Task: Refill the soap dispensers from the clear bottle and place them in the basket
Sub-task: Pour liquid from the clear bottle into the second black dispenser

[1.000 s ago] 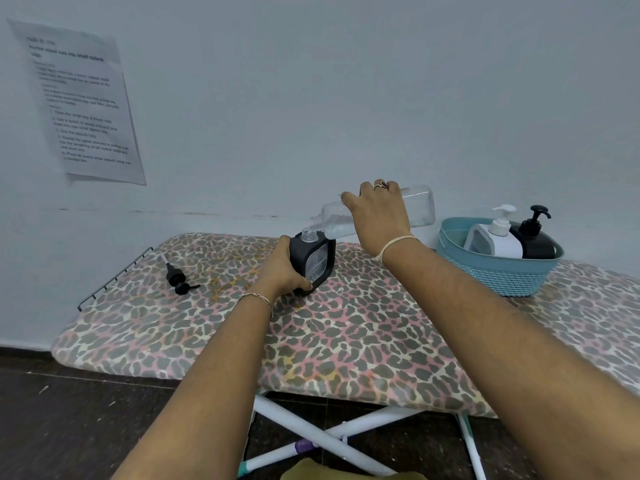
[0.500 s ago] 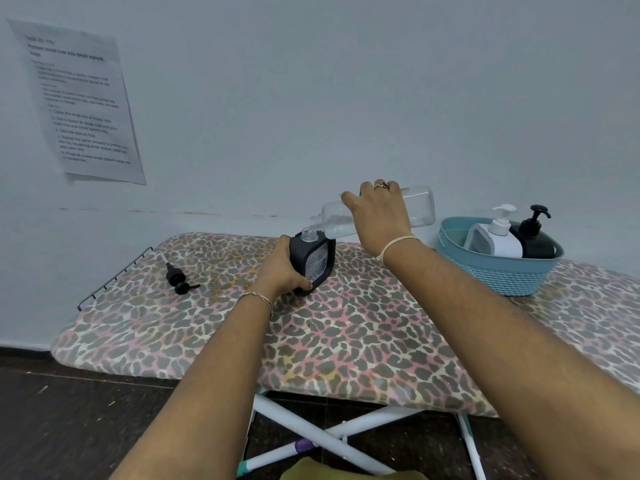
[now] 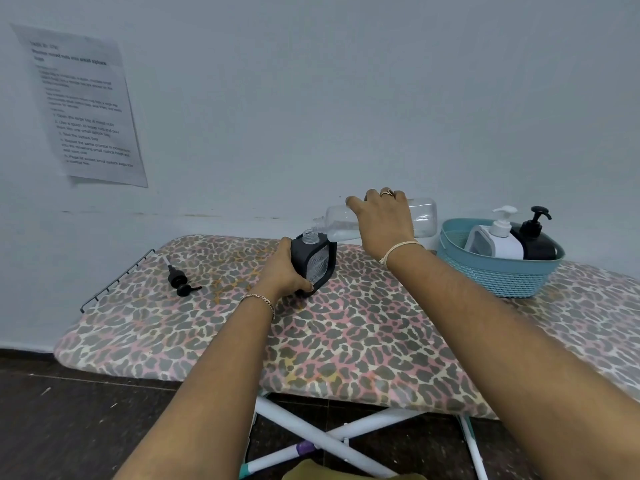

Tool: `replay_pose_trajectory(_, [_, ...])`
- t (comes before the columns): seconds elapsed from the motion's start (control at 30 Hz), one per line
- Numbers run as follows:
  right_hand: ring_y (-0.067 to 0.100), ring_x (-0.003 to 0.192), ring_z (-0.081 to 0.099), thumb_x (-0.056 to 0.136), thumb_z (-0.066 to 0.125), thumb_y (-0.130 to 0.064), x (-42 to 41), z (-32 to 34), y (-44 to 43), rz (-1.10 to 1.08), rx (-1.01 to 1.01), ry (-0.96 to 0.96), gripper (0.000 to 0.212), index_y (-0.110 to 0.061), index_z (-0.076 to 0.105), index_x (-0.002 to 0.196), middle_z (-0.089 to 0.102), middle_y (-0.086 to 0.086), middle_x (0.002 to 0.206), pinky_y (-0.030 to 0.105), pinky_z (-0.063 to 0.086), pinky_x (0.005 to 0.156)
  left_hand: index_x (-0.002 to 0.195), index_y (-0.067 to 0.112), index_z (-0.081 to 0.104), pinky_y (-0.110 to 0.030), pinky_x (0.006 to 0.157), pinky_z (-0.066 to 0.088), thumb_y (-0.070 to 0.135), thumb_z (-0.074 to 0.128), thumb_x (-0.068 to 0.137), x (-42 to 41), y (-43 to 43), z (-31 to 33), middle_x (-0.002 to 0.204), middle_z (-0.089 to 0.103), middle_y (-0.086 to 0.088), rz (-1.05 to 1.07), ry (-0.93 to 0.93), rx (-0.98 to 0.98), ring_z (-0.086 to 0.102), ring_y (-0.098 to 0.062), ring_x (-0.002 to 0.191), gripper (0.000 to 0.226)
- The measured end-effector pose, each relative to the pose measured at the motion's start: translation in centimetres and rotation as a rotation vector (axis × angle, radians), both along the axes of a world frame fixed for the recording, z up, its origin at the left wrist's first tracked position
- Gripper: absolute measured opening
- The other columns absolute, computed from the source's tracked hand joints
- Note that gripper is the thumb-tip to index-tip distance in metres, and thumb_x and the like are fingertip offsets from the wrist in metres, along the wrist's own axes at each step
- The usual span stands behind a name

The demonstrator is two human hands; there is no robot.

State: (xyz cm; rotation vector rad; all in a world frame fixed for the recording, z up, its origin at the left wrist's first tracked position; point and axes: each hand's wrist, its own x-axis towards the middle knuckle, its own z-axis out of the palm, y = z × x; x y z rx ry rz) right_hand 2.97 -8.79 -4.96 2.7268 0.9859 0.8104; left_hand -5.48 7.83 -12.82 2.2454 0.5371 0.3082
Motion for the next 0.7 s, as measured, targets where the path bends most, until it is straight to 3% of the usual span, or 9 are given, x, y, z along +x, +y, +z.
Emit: replay_pose_trajectory(0.7, [0.028,0.106,0.051,0.081,0.057,-0.008,-0.29,0.40,0.23,0.023,-0.031,-0.099,0.052,-0.023,0.045,0.128,0.055,0.007,0.110,0.037,0.035,0.092,0.112,0.014,0.037,-0.048,0.085,0.053,0.003,0.087,0.055,-0.02,-0.08,0.05,0.113,0.054,-0.008,0.002,0.007,0.011,0.058,-0.031,0.100,0.077])
